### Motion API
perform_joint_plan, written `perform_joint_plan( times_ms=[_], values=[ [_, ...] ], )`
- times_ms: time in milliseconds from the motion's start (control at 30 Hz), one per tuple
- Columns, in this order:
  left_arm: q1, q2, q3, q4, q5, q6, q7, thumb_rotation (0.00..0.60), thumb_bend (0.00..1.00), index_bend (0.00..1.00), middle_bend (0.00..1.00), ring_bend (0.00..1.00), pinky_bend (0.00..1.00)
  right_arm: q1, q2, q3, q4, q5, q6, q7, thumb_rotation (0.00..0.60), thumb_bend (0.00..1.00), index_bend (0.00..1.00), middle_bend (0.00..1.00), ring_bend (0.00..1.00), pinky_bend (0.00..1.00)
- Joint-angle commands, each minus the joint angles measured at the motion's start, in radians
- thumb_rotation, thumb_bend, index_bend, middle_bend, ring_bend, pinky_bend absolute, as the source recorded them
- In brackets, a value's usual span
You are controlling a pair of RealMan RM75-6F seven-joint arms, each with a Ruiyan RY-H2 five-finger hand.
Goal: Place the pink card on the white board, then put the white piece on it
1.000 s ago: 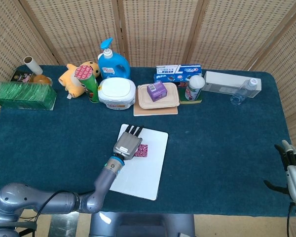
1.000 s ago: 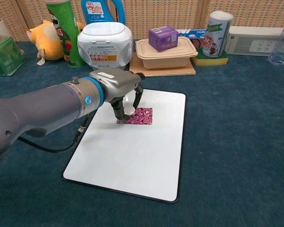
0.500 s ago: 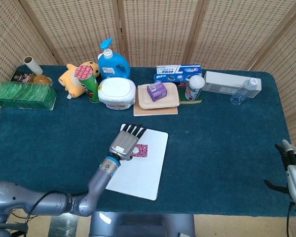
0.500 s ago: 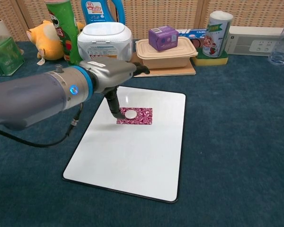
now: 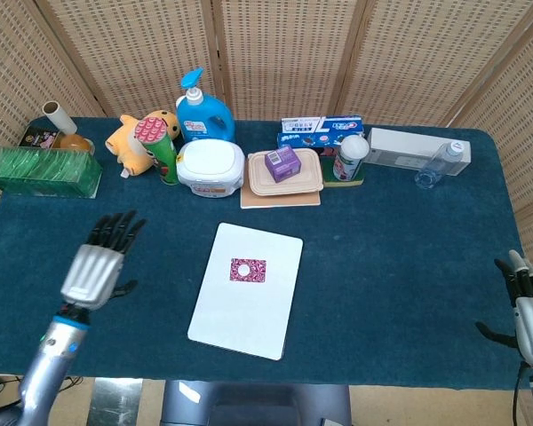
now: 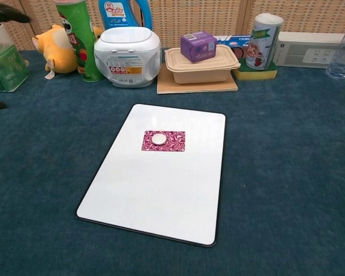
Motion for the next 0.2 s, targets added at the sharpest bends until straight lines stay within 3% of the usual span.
perform_joint_plan(
  times_ms=[33,200],
  values=[
    [0.156,0.083,0.088,0.067,0.107,0.157,-0.172,0.6,0.09,0.0,0.0,0.0,0.06,-0.011,-0.026,-0.002,0.009,-0.025,0.039,-0.041,0.6,0.0,0.1,0.0,0.0,0.0],
    [0.255,0.112,0.106,0.133,0.136,0.203,-0.305,0.6,0.09,0.0,0.0,0.0,0.06,-0.026,-0.042,-0.012,0.006,-0.064,0.08,-0.074,0.6,0.0,0.1,0.0,0.0,0.0]
  ],
)
